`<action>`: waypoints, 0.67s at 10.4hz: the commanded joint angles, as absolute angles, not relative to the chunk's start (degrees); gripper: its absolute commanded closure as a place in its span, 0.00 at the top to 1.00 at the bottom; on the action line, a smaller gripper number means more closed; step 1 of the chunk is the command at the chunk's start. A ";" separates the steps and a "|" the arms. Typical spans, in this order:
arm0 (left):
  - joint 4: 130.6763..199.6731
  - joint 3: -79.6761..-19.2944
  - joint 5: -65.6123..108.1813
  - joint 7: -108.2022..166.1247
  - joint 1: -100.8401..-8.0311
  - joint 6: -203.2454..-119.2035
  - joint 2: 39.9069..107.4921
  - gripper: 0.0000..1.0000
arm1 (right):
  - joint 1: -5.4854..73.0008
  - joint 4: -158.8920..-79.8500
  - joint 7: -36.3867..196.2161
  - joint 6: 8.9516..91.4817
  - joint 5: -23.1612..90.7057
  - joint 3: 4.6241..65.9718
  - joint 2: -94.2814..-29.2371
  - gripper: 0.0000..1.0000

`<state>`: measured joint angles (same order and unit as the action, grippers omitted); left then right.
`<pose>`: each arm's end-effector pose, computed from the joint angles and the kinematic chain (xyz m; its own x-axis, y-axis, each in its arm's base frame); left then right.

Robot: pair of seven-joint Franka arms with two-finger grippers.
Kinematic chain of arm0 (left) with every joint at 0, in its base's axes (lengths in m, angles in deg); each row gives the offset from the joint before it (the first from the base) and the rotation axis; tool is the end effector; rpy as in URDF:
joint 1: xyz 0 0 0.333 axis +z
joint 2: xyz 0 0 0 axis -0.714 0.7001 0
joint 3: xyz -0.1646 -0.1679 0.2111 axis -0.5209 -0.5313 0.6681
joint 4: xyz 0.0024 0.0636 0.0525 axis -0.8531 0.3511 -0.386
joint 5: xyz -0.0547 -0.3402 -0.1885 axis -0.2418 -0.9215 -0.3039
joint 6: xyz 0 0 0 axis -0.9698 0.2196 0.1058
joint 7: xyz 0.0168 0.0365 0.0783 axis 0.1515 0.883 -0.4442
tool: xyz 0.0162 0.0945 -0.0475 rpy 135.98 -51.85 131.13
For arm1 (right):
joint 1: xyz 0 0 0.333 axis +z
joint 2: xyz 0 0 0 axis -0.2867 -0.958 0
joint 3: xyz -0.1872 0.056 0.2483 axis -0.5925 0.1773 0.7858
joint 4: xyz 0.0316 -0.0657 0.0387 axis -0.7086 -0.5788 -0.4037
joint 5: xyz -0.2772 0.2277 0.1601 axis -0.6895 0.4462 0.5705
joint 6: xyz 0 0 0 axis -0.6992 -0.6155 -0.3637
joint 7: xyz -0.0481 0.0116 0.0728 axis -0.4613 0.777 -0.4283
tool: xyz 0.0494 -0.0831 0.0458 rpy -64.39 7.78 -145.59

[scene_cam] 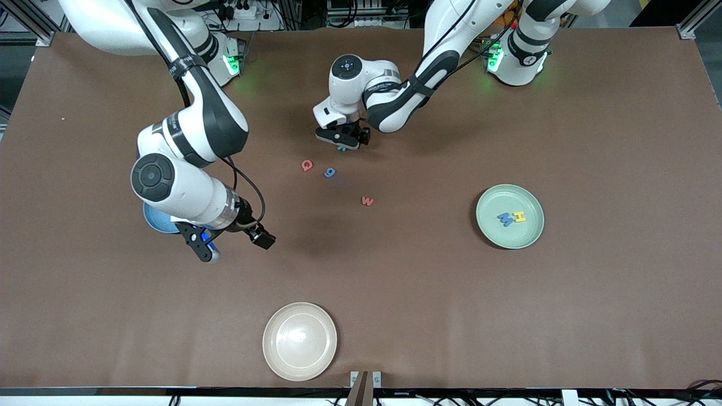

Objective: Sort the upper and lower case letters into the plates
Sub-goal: 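Grasp the teal R with the left gripper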

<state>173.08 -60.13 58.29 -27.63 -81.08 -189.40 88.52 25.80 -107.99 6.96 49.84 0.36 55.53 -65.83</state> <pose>0.2857 -0.5704 0.1774 0.9532 -0.3014 0.0234 -0.3023 -0.9498 0.0801 0.6395 0.2589 0.3898 0.6761 -0.7198 -0.1574 -0.7350 -0.6741 -0.0740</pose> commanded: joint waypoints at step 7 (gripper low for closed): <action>172.25 -58.14 59.72 -29.80 -82.48 -191.01 89.65 0.00 | 27.12 -106.48 6.06 49.56 -0.08 55.51 -67.12 1.00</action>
